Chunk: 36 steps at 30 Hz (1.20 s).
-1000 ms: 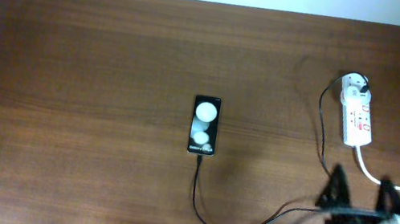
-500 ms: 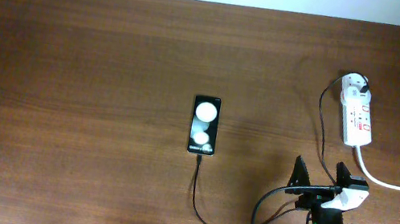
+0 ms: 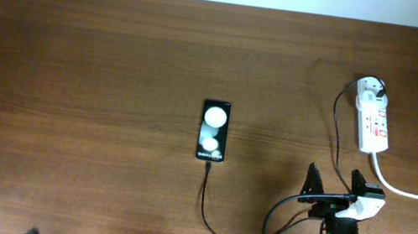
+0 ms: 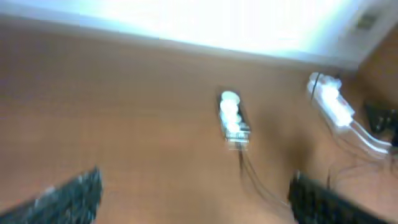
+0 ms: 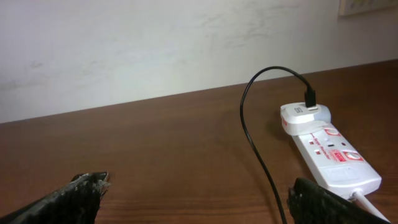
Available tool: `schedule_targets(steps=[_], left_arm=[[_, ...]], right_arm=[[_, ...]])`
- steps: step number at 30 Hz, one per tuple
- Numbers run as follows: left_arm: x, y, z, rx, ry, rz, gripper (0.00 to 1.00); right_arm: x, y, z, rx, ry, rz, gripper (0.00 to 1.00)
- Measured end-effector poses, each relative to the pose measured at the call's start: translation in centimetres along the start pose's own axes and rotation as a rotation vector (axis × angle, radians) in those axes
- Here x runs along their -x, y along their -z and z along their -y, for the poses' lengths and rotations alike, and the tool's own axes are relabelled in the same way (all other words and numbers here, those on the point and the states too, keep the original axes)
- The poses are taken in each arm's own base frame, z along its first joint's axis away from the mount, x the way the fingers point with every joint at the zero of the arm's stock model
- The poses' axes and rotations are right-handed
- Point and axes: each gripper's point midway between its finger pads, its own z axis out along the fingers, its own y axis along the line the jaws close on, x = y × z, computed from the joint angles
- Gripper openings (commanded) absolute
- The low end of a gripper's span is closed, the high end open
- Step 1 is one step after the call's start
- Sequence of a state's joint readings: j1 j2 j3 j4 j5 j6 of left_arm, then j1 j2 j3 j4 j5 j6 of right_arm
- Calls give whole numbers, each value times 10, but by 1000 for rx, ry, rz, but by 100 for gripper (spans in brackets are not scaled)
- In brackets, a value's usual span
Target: Plug charger to phone and switch on socket
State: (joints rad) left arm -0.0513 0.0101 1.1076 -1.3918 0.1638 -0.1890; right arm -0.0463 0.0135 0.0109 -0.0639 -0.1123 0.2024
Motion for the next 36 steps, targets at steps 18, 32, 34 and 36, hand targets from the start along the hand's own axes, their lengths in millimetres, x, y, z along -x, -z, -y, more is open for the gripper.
schedule_targets(steps=[18,32,34,36], left_arm=[[-54,-219,-87,206,-233,234,99],[-53,-218,-88,219,-287,231,99],[-53,-218,-88,219,-287,231,99],[-53,-218,-88,219,-287,231,99]], right_arm=[[0,0,1,-5,1,3,99],[0,0,1,-5,0,3,99],[0,0,1,-5,0,3,99],[0,0,1,-5,0,3,99]])
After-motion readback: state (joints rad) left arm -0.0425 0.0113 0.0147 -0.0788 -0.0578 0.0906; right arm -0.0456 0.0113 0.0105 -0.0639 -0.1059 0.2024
